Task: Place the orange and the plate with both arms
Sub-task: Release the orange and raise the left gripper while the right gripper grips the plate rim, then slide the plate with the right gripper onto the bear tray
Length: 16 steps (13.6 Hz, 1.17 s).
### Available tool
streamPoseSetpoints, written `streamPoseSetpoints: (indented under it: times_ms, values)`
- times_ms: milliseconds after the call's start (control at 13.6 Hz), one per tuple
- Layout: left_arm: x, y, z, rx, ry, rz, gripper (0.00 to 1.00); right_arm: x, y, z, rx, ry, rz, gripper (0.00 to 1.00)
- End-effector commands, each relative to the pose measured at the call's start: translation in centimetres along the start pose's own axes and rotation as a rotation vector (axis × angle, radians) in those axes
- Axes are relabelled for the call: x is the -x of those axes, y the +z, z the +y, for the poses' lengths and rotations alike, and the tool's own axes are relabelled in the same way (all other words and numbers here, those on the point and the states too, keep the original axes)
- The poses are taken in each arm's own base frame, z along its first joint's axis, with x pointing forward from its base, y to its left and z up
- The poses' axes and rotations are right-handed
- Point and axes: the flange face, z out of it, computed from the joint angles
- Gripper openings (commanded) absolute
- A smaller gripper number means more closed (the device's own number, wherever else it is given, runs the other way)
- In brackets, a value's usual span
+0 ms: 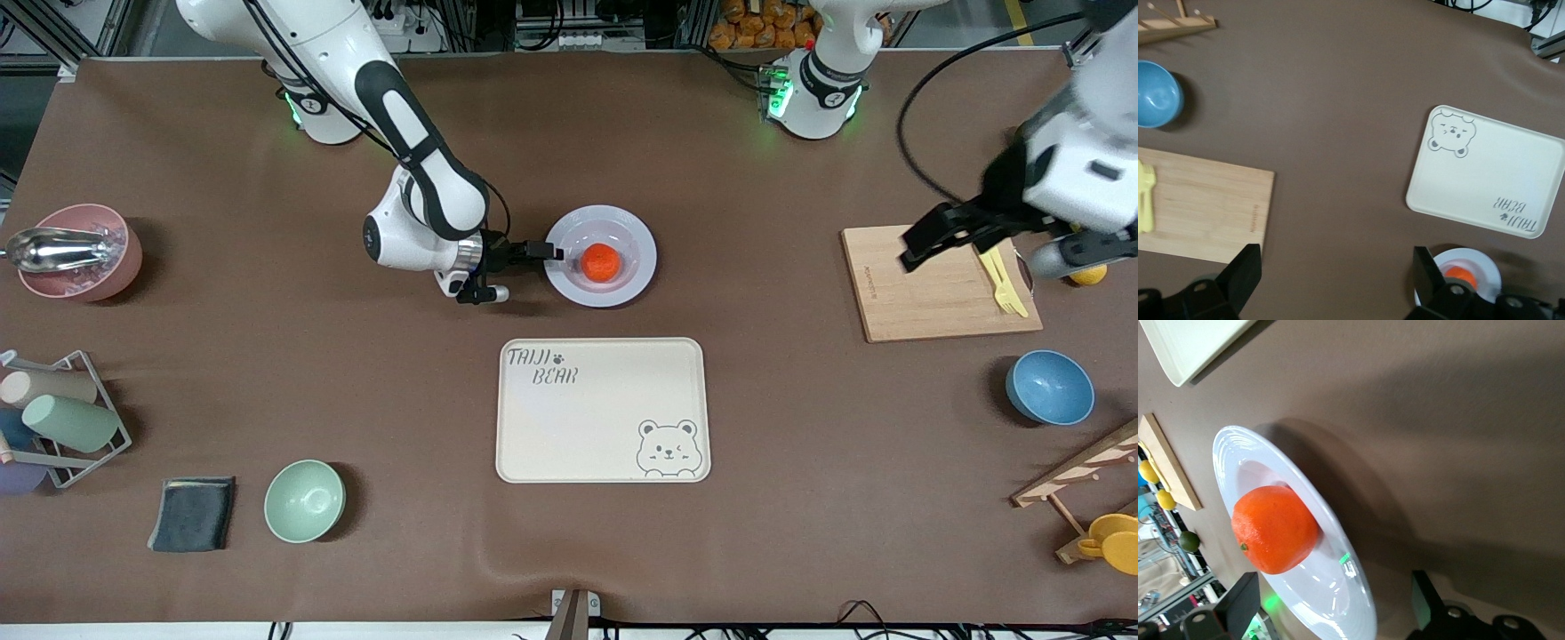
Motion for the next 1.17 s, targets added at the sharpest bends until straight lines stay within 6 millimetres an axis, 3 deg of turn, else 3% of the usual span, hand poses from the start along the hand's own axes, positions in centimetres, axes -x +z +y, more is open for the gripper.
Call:
streamPoseSetpoints:
  times_ms: [0,73,220,293,513,806,1099]
  values:
    - [1.2,-2.6,-3.3,0.0,0.079,-0.016,1.0,0.1,2.2,-0.3,-0.039,-0.011,0.009,1.0]
    - [1.5,-3.2,-4.1,-0.012,0.108,-0.019,1.0,0.2,3.0,0.3,-0.047,-0.023,0.012,1.0]
    - [1.6,-3.8,-6.2,-0.018,0.153,-0.02,1.0,0.3,4.1,0.5,-0.103,0.021,0.041,0.17]
    - [1.5,-3.7,-6.8,-0.019,0.182,-0.025,1.0,0.7,4.7,0.3,-0.12,0.041,0.05,0.0]
    - [2.7,-3.7,-8.8,-0.024,0.194,-0.059,1.0,0.7,4.9,-0.2,-0.096,0.025,0.099,0.0]
    - [3.7,-3.5,-8.0,-0.023,0.201,-0.071,1.0,0.0,4.1,-1.9,-0.119,-0.051,0.121,0.0]
    - [2.6,-1.9,-6.8,-0.028,0.219,-0.087,1.0,-1.6,2.0,-5.8,-0.175,-0.159,0.17,0.0]
